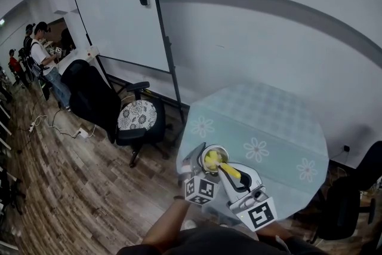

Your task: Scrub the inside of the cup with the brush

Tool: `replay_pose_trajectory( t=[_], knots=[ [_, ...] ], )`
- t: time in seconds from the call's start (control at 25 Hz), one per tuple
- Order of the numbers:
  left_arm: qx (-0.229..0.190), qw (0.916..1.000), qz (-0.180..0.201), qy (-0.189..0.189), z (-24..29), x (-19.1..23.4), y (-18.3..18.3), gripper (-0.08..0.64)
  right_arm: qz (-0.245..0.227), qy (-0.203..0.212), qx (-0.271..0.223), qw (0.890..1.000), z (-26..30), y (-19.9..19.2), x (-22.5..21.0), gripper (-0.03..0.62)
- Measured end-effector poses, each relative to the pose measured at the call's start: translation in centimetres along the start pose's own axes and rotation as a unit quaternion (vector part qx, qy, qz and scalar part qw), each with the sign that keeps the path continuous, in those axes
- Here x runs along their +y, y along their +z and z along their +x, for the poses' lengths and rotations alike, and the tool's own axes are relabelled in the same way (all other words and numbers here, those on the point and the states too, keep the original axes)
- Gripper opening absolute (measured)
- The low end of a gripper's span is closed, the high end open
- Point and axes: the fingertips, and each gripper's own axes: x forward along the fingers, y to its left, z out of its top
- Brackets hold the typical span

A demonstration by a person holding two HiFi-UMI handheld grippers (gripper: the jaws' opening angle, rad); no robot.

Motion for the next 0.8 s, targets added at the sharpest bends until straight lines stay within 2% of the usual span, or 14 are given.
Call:
replay_pose_trajectory(
  t=[0.52,0.8],
  knots=[
    [0.005,1.0000,-0.007,0.000,0.8,0.5,-0.4,0.560,-0.010,-0.019,0.010,1.000,-0.4,-0.7,-2.1,0.038],
    [0.015,0.9990,-0.041,0.001,1.7,0.5,-1.5,0.560,0.018,-0.022,-0.023,0.999,-1.1,1.3,-3.3,0.038]
  ],
)
